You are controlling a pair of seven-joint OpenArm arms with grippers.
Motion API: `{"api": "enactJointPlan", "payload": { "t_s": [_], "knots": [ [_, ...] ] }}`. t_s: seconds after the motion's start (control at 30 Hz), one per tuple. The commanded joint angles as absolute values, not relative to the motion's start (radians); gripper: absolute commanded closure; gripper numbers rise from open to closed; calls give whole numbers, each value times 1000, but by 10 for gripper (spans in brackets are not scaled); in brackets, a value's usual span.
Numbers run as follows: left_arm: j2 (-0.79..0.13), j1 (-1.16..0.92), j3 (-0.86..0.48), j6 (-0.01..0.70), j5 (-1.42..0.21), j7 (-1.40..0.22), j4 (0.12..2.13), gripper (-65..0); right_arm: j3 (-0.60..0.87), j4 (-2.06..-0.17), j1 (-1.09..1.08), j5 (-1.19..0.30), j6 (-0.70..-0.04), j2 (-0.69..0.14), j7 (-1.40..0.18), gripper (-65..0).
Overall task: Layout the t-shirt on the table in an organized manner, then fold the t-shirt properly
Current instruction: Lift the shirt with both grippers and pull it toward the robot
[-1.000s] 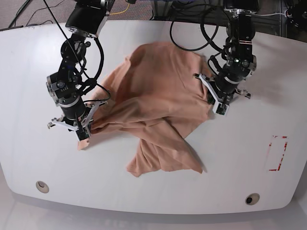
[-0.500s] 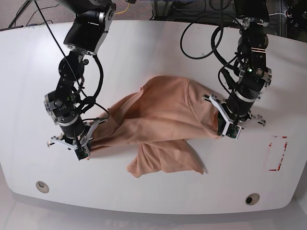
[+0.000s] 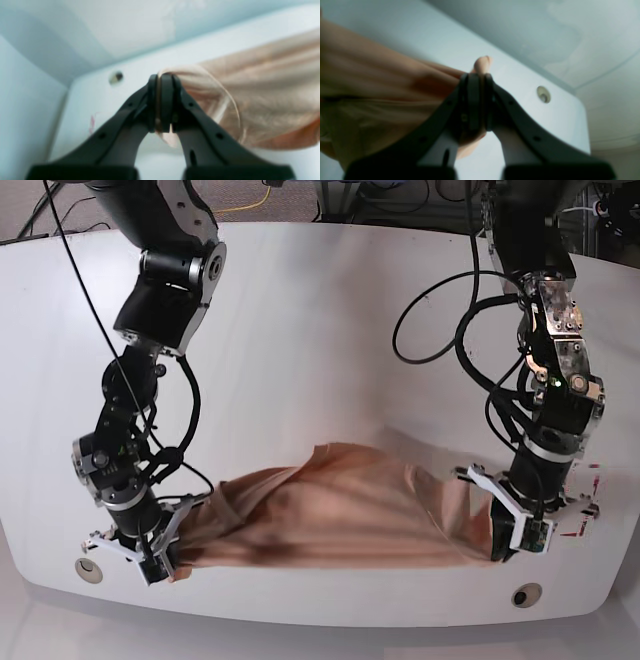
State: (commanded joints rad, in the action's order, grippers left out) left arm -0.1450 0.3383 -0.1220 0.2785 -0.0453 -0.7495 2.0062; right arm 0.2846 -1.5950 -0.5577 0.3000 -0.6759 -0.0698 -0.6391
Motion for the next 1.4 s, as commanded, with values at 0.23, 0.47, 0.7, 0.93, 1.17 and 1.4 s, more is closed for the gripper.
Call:
{"api": "enactJointPlan", "payload": {
  "t_s": [0.23, 0.47, 0.7, 0.93, 1.17, 1.4],
  "knots": [
    [-154, 464, -140, 278, -45, -750, 2006, 0, 219, -1540, -667, 300, -676, -87, -638, -2],
    [-214, 615, -148, 278, -45, -750, 2006, 0, 211, -1520, -802, 300, -676, -81, -642, -2],
    [-243, 808, -148, 278, -44, -796, 1998, 0, 150, -1446, -940, 303, -676, -87, -644, -2],
    [-248, 1001, -148, 278, -44, -883, 1982, 0, 150, -1386, -1038, 303, -676, -87, -644, -2],
    [-248, 1082, -148, 278, -44, -885, 1948, 0, 148, -1349, -1096, 303, -676, -81, -642, -2],
    [-248, 1092, -147, 278, -44, -885, 1940, 0, 148, -1285, -1139, 303, -676, -81, -638, -2]
  ]
}}
